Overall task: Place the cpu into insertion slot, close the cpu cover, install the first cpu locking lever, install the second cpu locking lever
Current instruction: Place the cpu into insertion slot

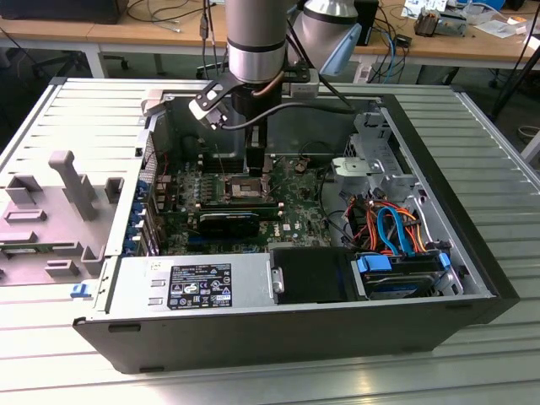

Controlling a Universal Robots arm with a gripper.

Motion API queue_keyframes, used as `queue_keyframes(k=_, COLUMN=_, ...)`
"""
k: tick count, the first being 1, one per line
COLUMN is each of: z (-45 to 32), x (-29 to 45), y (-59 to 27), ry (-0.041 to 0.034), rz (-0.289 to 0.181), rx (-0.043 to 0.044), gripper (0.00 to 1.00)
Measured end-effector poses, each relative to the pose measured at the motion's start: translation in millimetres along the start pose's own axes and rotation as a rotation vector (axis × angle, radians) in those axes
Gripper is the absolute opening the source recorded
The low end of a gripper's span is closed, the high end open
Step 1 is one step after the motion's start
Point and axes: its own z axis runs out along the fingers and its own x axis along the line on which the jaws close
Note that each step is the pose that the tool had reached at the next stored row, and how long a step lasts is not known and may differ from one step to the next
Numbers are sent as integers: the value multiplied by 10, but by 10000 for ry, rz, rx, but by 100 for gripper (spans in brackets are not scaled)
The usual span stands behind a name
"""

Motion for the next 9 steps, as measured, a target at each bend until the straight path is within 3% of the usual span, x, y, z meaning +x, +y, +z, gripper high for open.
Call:
queue_keyframes(k=7, z=6, x=-1, y=-10, ry=-1, rz=1, rx=0, gripper=54)
queue_keyframes(k=9, z=44, x=-4, y=-34, ry=-1, rz=1, rx=0, gripper=54)
